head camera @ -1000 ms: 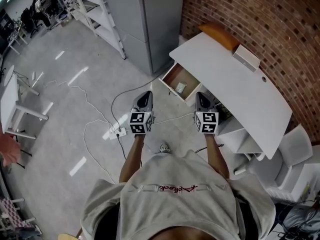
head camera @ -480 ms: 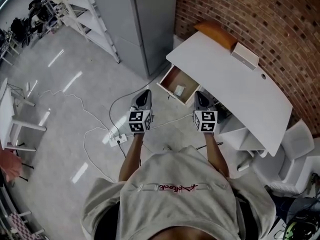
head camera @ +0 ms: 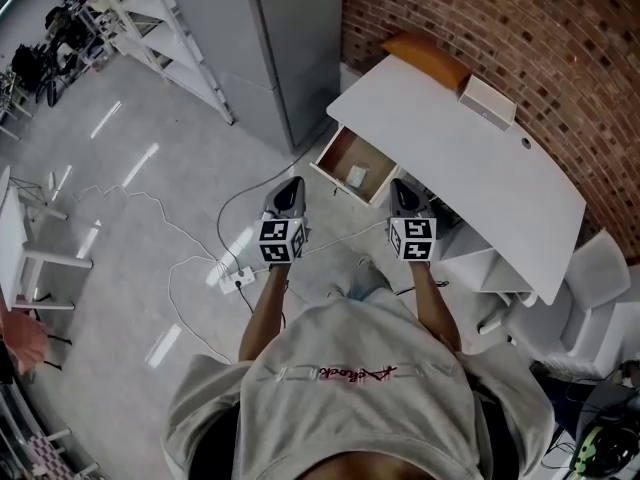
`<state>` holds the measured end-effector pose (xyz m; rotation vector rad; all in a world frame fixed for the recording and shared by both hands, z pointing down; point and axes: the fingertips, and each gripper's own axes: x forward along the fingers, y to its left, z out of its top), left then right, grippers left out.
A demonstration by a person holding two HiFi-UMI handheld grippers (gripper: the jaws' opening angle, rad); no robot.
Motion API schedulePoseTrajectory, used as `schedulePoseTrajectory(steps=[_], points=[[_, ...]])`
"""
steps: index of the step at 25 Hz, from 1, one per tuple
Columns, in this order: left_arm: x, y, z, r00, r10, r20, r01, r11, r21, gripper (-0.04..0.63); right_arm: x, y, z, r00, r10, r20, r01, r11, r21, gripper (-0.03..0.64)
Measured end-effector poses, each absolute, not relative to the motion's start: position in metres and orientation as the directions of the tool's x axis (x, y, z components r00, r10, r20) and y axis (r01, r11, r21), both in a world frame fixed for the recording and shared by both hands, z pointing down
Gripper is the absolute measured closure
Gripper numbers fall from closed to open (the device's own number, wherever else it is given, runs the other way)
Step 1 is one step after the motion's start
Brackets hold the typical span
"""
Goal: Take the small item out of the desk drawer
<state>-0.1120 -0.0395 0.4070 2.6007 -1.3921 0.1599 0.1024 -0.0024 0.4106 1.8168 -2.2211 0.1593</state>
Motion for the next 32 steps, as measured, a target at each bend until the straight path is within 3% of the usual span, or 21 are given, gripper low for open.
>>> schedulePoseTrajectory(steps=[32], points=[[-0.047,-0.216,0.398,0.443,-0.875,0.194,-0.896,-0.435,0.083,0.586,0.158,-0.209,0.408,-0.326,-0.910,0.257,-0.934,0.353,0.062,0.605]])
